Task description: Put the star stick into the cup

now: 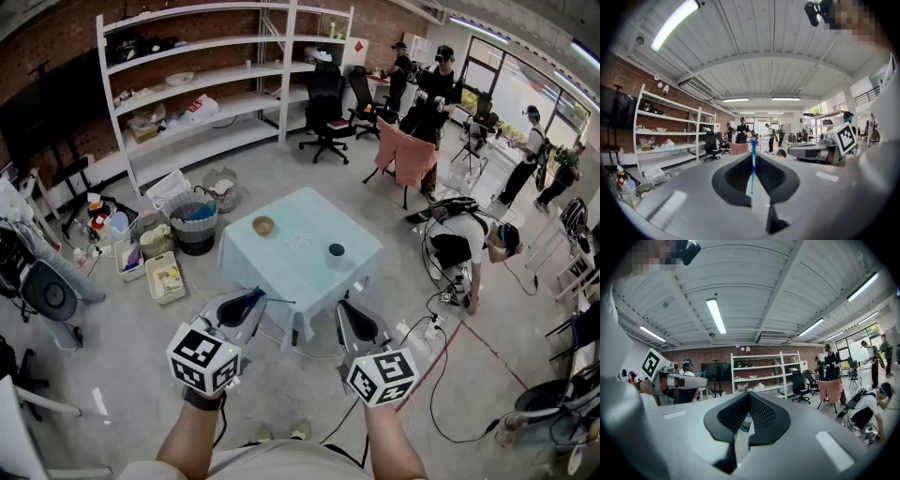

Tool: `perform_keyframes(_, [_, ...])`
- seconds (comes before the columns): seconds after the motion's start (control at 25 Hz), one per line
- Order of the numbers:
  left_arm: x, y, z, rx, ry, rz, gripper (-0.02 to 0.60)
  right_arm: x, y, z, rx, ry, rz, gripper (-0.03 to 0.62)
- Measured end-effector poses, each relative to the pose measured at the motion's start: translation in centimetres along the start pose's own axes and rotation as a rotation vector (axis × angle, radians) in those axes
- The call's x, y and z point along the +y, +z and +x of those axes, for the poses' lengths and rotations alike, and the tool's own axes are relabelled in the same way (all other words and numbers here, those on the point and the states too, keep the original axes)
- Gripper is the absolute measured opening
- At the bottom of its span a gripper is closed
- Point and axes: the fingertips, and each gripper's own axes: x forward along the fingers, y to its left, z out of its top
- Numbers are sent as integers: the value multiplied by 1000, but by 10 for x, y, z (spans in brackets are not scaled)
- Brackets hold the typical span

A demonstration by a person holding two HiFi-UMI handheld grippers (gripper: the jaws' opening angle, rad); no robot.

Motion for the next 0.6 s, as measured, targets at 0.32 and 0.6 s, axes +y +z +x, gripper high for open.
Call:
perform_keyframes(0.32, [-12,-3,4,3,0,-1,21,-6,-2,-9,0,4,4,11])
perform_keyframes(0.6, [-12,-3,1,-19,0,-3,21,-5,-5,-10,-8,25,39,11])
